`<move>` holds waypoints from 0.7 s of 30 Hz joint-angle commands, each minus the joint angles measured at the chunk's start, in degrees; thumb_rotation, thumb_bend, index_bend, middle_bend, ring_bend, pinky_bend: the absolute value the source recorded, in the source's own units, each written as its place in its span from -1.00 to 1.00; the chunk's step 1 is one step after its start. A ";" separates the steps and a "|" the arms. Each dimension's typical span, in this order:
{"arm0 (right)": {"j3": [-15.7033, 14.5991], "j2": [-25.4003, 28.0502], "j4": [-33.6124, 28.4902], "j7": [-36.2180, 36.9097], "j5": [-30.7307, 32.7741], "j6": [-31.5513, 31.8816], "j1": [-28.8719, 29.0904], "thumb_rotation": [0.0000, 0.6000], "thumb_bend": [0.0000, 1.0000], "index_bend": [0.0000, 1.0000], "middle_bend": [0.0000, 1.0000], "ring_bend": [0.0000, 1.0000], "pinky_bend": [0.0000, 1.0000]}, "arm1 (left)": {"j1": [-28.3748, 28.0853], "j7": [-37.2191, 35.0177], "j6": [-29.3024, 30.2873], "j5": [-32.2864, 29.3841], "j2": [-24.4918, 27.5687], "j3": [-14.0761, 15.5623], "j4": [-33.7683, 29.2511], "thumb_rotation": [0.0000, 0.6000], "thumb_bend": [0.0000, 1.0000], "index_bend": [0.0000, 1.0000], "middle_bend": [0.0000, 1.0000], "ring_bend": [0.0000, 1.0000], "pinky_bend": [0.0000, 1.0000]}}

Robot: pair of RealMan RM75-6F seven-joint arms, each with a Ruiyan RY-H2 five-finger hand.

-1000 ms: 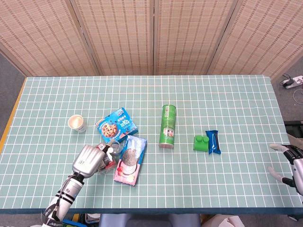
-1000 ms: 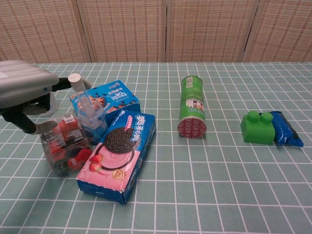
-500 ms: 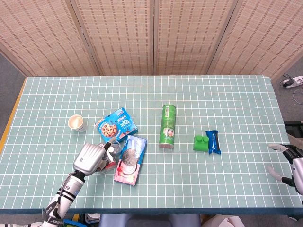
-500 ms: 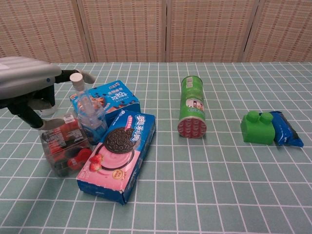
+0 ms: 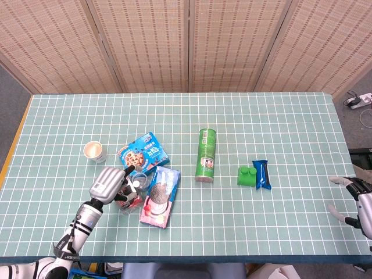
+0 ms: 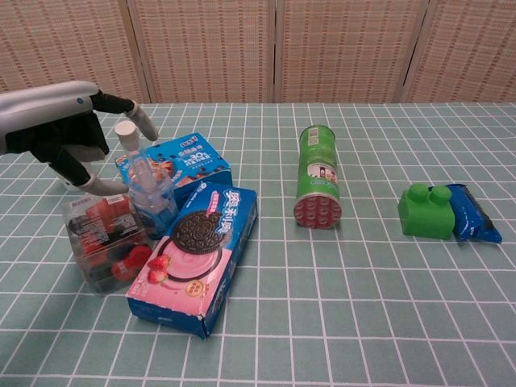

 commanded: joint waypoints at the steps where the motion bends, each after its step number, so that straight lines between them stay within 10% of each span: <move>1: 0.01 0.05 0.01 0.12 0.06 -0.04 0.00 1.00 -0.67 -0.41 -0.29 -0.42 -0.25 | -0.13 -1.99 -0.26 -1.28 -1.18 -0.99 1.33 1.00 -0.56 -0.21 1.00 1.00 1.00; 21: 0.10 0.28 0.18 0.77 0.40 -0.56 0.23 1.00 -0.67 -0.41 -0.29 -0.42 -0.25 | -0.49 -18.99 -3.55 0.13 -5.47 -3.33 7.09 1.00 -0.56 0.11 1.00 1.00 1.00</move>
